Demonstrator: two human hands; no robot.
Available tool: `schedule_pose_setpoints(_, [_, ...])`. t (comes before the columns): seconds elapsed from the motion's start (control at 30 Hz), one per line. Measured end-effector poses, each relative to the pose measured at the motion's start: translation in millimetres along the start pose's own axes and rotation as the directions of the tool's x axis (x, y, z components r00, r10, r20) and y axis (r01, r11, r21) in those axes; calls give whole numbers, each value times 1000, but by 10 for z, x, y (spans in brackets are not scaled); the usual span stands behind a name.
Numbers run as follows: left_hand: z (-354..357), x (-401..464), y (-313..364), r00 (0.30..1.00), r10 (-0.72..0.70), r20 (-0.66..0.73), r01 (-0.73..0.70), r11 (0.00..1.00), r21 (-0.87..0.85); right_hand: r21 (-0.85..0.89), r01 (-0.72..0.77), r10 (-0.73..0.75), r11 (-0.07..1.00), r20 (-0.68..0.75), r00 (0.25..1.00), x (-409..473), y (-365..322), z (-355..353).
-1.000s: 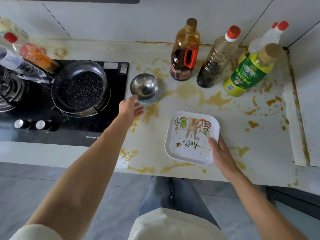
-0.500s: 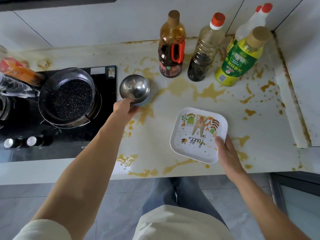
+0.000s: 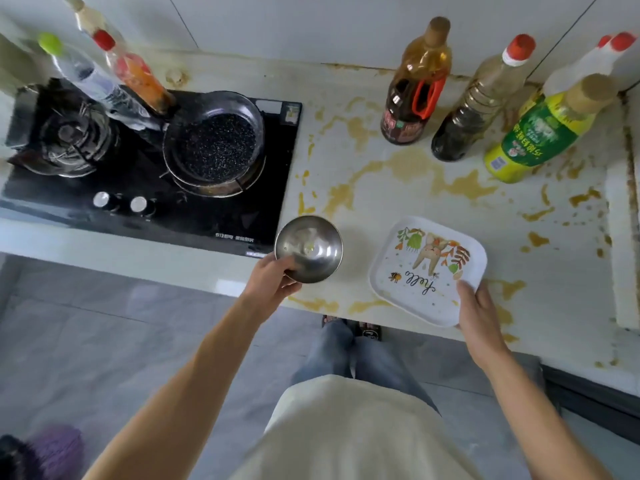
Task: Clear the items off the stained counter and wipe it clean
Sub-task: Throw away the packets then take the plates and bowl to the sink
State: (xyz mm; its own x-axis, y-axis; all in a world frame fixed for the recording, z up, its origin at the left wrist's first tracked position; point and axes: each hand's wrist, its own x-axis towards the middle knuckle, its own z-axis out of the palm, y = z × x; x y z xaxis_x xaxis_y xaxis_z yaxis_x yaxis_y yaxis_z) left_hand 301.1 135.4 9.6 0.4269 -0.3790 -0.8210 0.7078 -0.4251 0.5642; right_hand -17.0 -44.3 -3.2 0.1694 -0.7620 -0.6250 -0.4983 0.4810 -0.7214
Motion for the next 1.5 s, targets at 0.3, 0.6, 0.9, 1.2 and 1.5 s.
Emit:
schedule_pose_setpoints(0.3, [-549, -689, -1169, 974, -83, -209, 16, 952, -305, -250, 107, -51, 962, 222, 974, -39, -23, 7])
schedule_pose_setpoints(0.6, [-813, -1481, -2684, 846, -286, -449, -68, 779, -624, -487, 339, -43, 805, 521, 852, -151, -281, 621])
schedule_pose_setpoints(0.9, [-1018, -2297, -3808, 661, -560, -499, -189, 520, -833, -472, 574, 8, 669, 777, 629, -807, -303, 2043])
schedule_pose_setpoints(1.2, [-1911, -2453, -4169, 658, -596, -460, -256, 398, -881, -457, 644, 24, 613, 826, 563, -1687, -43, 3172])
schedule_pose_setpoints(1.5, [-3297, -2222, -3636, 671, -497, -550, -337, 456, -824, -547, 644, 52, 535, 782, 621, -1813, 68, 3713])
